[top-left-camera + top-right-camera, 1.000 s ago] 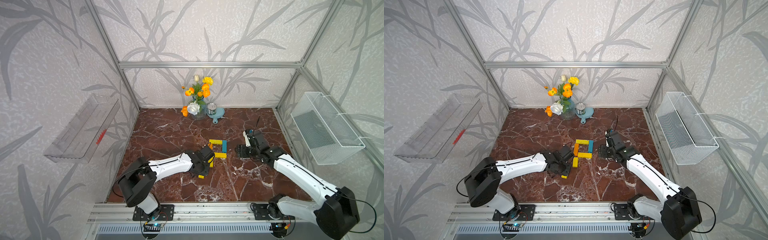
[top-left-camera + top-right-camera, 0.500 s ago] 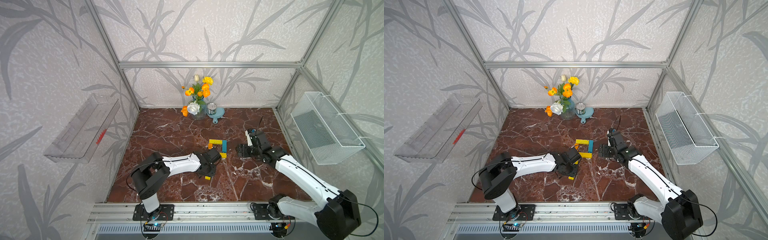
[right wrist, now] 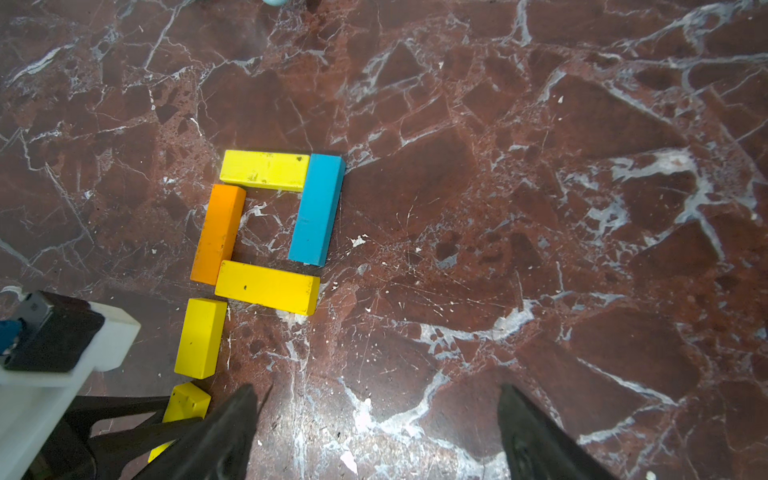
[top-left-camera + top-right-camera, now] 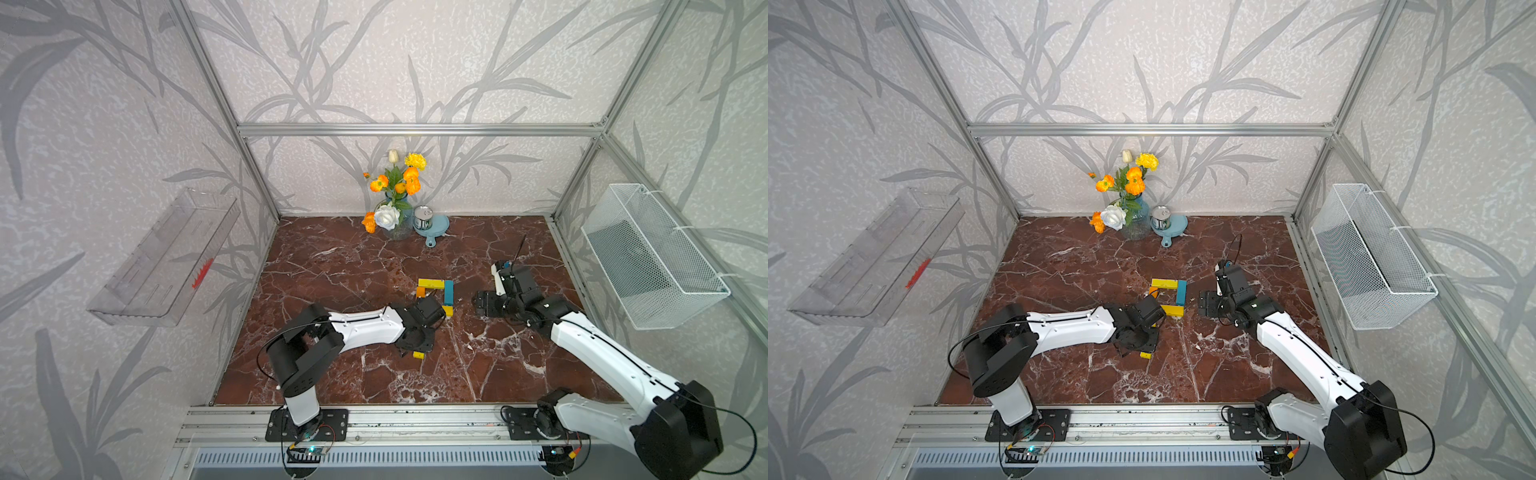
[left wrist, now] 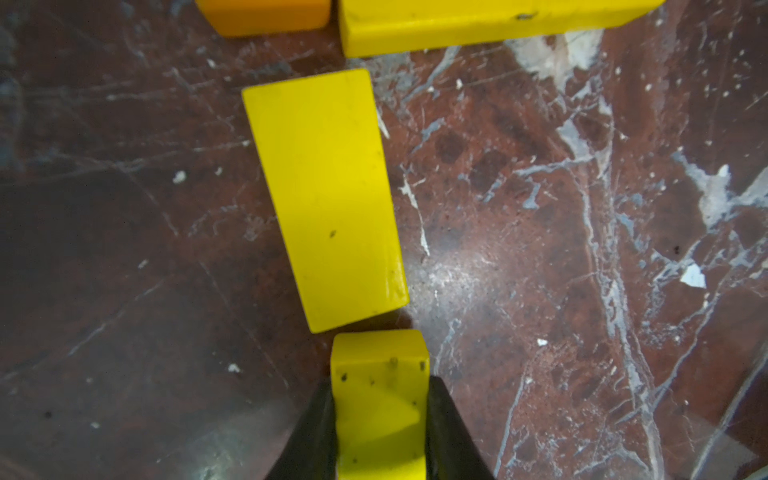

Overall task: Assemble the letter p with building blocks
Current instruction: Assemble the building block at the center of the board.

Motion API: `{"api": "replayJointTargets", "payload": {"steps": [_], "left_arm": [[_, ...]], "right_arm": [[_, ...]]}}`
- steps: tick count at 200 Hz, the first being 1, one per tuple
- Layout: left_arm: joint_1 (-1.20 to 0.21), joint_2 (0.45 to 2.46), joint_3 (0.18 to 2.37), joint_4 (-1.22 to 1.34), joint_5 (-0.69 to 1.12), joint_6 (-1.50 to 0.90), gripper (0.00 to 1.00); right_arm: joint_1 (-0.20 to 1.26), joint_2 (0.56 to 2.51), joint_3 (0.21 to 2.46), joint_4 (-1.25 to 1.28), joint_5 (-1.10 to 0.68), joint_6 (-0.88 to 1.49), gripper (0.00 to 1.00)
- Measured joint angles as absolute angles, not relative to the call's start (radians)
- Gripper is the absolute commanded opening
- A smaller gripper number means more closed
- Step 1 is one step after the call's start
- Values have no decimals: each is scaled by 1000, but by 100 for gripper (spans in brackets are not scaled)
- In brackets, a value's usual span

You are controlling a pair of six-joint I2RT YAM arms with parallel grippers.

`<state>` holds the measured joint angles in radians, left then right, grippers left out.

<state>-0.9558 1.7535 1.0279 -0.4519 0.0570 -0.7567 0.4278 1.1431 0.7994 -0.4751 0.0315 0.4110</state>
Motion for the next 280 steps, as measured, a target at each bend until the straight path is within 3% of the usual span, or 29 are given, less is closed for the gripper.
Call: {"api": "replayJointTargets", "payload": {"steps": [210, 237, 252, 280], "left_arm": [[-942, 1780, 1058, -447, -9, -831, 9], [-939, 1780, 1057, -445, -10, -831, 14], [-937, 1780, 1054, -439, -10, -831, 24], [-936, 1779, 1051, -428, -17, -829, 69]], "right_arm": [[428, 1098, 784, -480, 24, 418, 90], [428, 1098, 782, -480, 23, 418, 90], [428, 1098, 782, -481, 21, 418, 90], [428, 1099, 782, -481, 17, 418, 90]]}}
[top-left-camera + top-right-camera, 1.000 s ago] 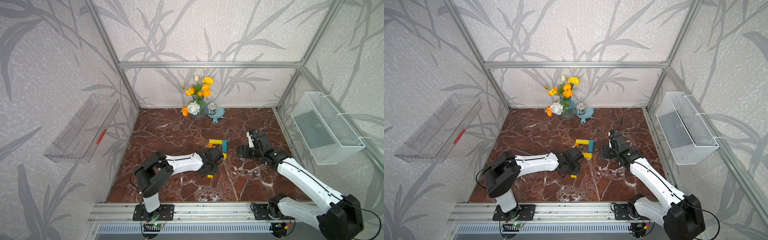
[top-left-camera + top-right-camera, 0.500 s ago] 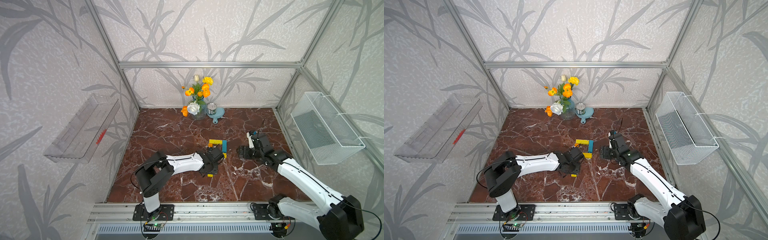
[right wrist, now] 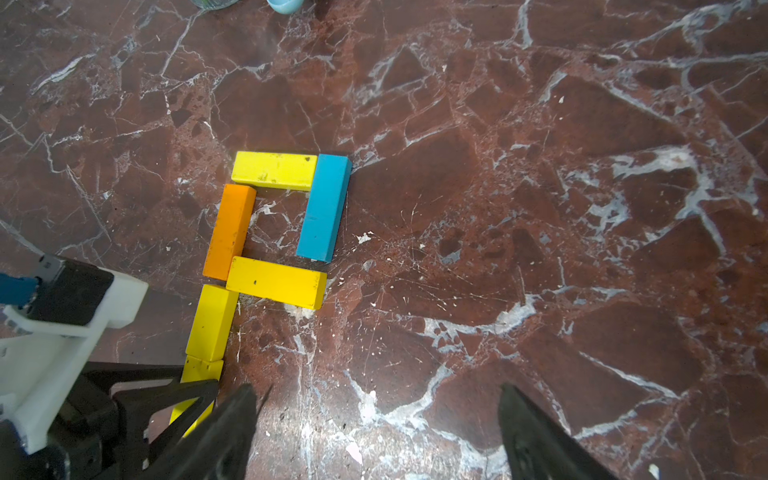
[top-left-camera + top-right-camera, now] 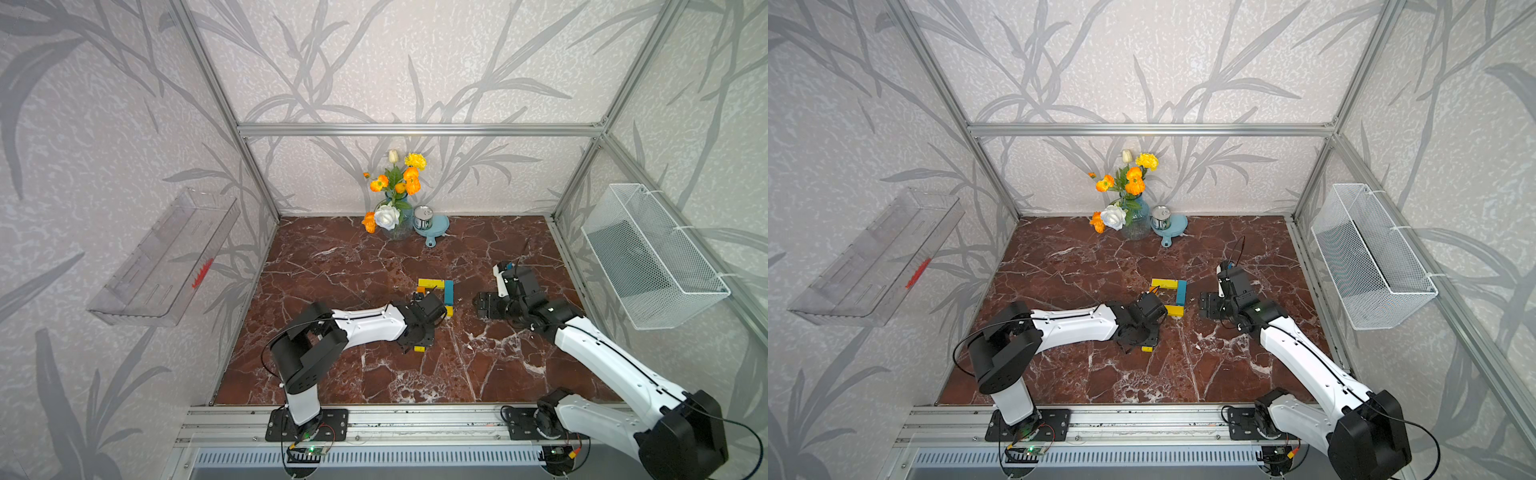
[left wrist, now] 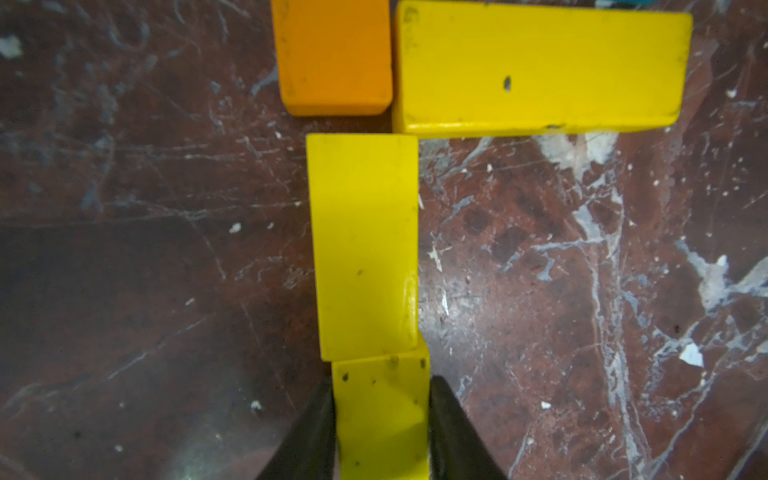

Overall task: Assemble the letter p with building blocks
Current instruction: Assemble the building block at the center of the board.

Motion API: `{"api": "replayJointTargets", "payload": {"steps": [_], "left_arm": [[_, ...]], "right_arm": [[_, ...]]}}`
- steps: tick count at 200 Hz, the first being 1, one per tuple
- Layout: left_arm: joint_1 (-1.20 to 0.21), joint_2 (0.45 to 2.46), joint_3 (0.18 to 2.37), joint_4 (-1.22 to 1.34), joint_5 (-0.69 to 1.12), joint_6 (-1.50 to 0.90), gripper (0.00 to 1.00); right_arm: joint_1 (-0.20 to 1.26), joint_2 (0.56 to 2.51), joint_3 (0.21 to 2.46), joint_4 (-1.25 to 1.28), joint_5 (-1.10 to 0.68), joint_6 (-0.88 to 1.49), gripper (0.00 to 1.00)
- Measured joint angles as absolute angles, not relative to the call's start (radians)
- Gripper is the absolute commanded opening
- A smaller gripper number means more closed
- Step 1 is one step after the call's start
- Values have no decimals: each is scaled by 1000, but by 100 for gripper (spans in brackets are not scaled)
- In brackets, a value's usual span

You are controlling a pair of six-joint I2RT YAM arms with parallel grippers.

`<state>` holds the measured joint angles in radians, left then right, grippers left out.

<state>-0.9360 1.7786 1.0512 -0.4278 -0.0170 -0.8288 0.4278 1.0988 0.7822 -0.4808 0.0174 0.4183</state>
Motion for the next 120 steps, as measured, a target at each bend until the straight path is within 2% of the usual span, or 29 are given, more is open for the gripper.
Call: {"api": "replayJointTargets", "payload": {"steps": [8, 27, 84, 105, 120], "left_arm": [[-936, 1777, 1051, -422, -22, -828, 79], [-934, 1775, 1052, -415, -34, -831, 88], [-933, 1728, 1026, -459, -89, -830, 100], [-932, 1617, 1021, -503, -142, -807, 100], [-932, 1478, 1022, -510, -207, -764, 100]], "right_arm": [[428, 1099, 782, -481, 17, 418, 90], [428, 1099, 782, -481, 16, 418, 90], [428, 1099, 782, -480, 9, 417, 90], [428, 1093, 782, -479, 9, 407, 92], [428, 1071, 783, -474, 8, 390, 98]]}}
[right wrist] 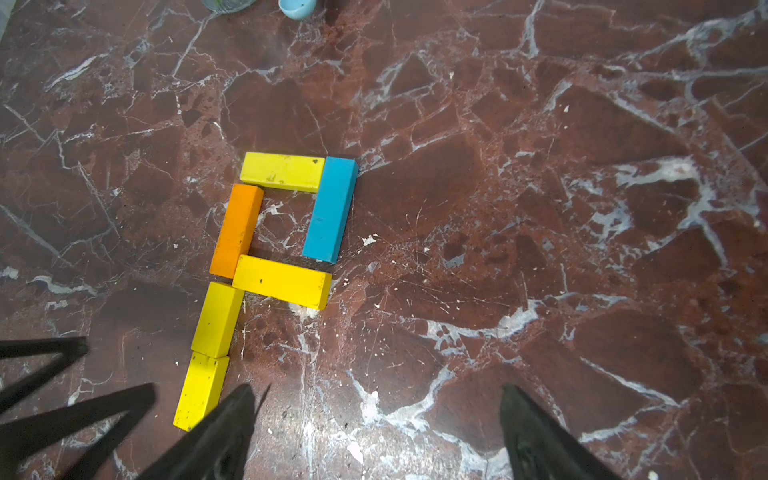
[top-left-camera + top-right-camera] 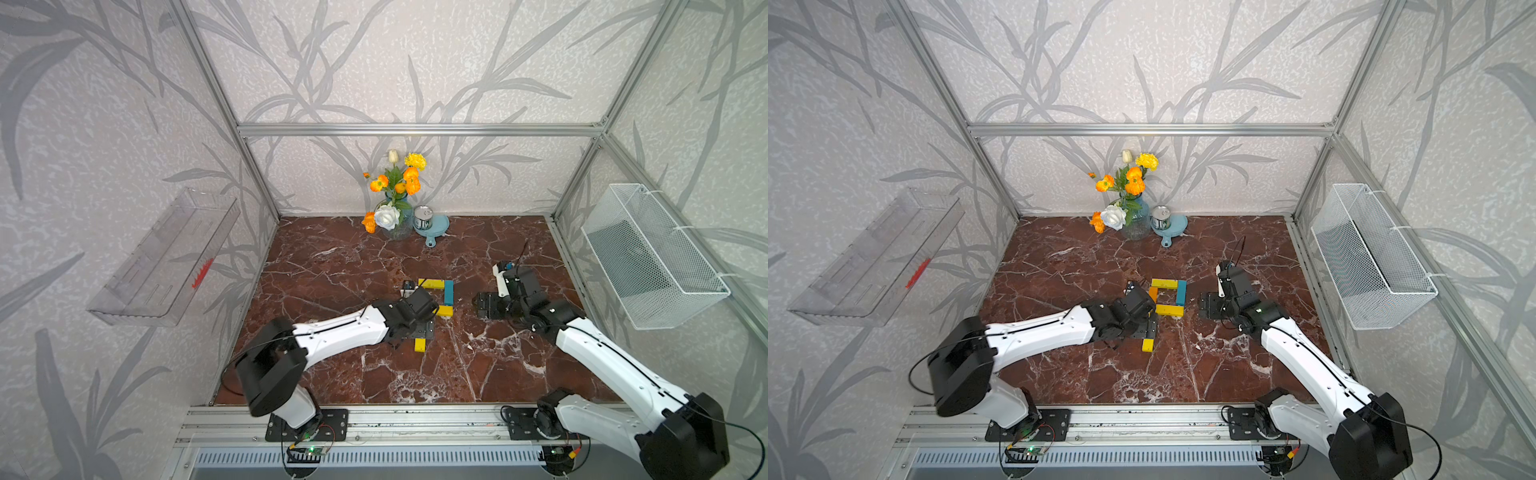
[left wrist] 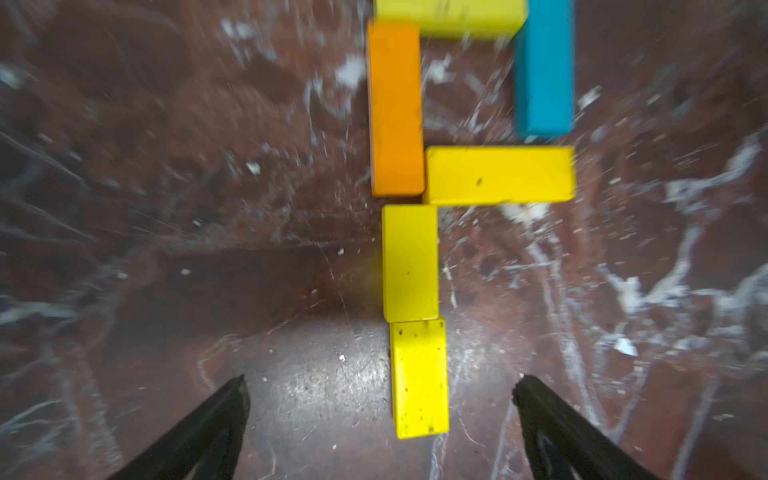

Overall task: Assemble the letter p with building blocks
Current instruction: Assemble the building block at the center of the board, then reset both arms

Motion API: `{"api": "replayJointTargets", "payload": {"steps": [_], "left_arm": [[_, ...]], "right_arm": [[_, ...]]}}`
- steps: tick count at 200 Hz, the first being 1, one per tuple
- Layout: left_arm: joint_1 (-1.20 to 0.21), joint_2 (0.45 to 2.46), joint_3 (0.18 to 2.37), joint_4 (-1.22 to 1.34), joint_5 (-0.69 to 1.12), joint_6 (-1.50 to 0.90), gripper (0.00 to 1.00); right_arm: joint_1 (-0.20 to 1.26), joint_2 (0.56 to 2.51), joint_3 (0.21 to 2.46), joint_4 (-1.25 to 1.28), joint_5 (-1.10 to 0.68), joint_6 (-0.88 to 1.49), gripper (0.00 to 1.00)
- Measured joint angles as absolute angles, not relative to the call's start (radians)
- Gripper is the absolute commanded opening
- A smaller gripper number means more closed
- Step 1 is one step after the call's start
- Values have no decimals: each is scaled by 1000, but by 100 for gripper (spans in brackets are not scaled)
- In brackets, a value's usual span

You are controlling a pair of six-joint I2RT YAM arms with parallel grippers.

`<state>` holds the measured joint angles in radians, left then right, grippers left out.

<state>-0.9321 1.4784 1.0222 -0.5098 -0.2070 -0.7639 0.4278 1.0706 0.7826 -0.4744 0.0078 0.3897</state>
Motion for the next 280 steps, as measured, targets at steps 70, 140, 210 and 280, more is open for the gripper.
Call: {"api": "replayJointTargets", "payload": {"steps": [70, 140, 210, 280], "left_arm": [[-734, 1026, 1005, -429, -491, -416, 100], [-309, 957, 701, -173, -457, -224, 100], [-54, 1065, 493, 121, -267, -214, 100], [43, 1229, 454, 351, -158, -172, 100]], "right_arm": [[419, 995, 807, -441, 21, 311, 99], [181, 895, 656, -221, 51, 200, 99], [139, 1063, 506, 142, 121, 43, 99], [130, 1395, 371, 626, 131, -47, 99]]}}
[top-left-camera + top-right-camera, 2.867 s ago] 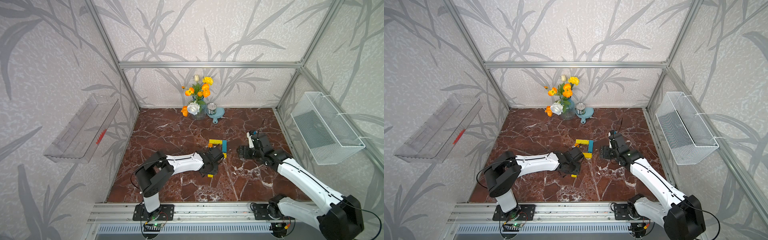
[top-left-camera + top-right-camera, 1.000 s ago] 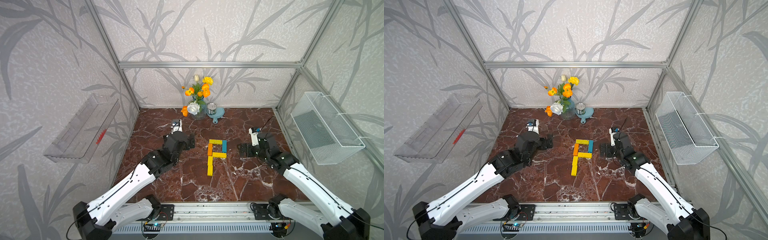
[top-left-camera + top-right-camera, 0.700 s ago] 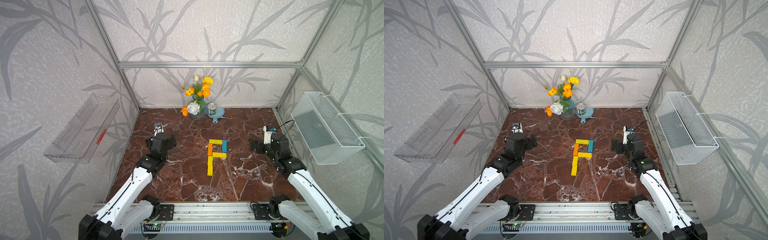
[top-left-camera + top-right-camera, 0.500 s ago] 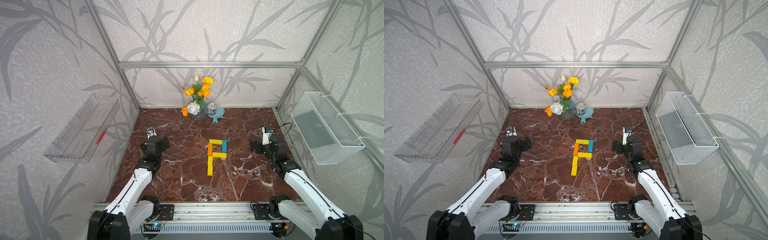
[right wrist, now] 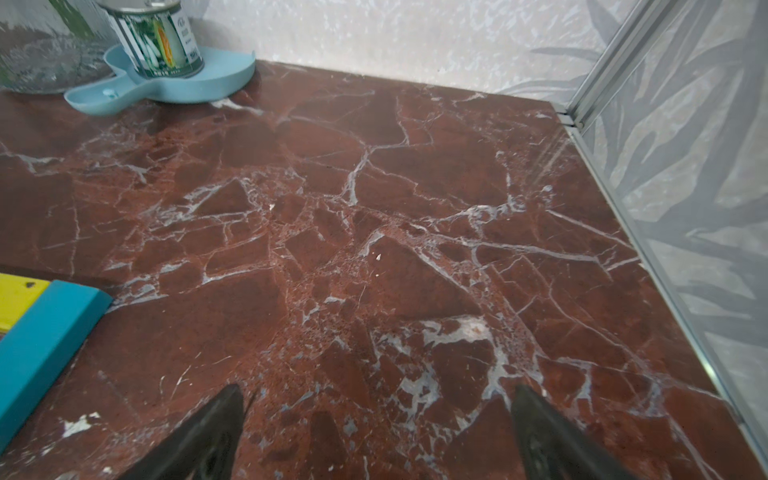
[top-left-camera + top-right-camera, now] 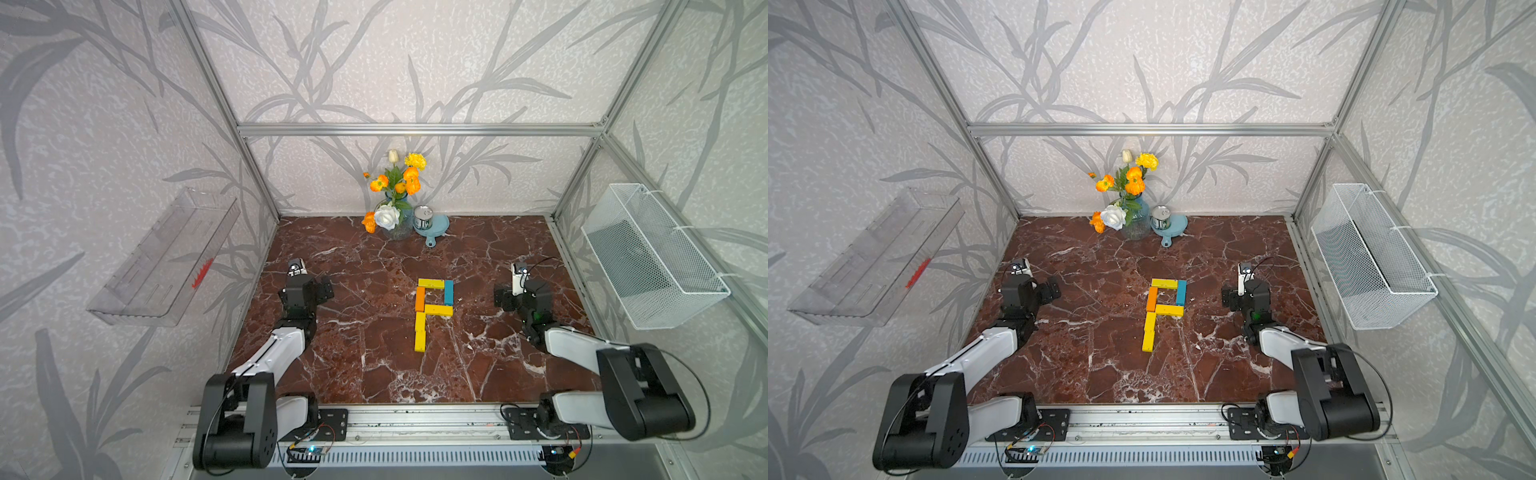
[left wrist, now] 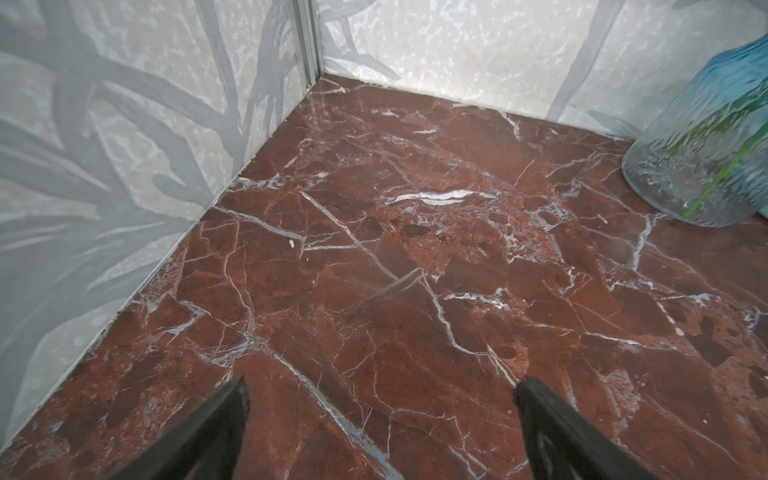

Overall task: Assemble the letter p with building blocks
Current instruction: Reset both arms

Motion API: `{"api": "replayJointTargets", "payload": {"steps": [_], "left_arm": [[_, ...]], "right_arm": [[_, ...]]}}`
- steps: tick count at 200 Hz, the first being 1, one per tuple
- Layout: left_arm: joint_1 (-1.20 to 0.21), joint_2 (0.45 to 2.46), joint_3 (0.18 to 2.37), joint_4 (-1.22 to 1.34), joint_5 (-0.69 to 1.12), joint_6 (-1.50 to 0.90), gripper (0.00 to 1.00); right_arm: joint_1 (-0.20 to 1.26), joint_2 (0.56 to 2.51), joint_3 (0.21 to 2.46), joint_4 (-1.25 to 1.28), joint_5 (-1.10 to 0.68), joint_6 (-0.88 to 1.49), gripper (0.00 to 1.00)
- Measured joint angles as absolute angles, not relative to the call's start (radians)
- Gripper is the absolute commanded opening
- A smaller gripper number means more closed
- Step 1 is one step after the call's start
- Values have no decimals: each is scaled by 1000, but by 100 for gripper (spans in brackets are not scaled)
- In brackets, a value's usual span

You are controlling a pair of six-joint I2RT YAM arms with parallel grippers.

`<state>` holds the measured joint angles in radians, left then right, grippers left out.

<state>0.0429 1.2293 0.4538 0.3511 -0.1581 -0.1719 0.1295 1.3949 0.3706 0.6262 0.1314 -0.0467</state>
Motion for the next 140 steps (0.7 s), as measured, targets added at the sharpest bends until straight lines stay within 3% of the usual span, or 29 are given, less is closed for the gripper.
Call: {"api": "replayJointTargets", "payload": {"steps": [54, 104, 140], "left_arm": [[56, 1343, 354, 620, -128, -126, 100], [56, 1503, 340, 867, -96, -91, 100], [56, 1537, 360, 846, -76, -78, 100]], "right_arm": [[124, 1544, 296, 912, 94, -64, 99], [122, 1537, 336, 916, 59, -79, 99], [109, 1537, 401, 859, 25, -80, 99]]}}
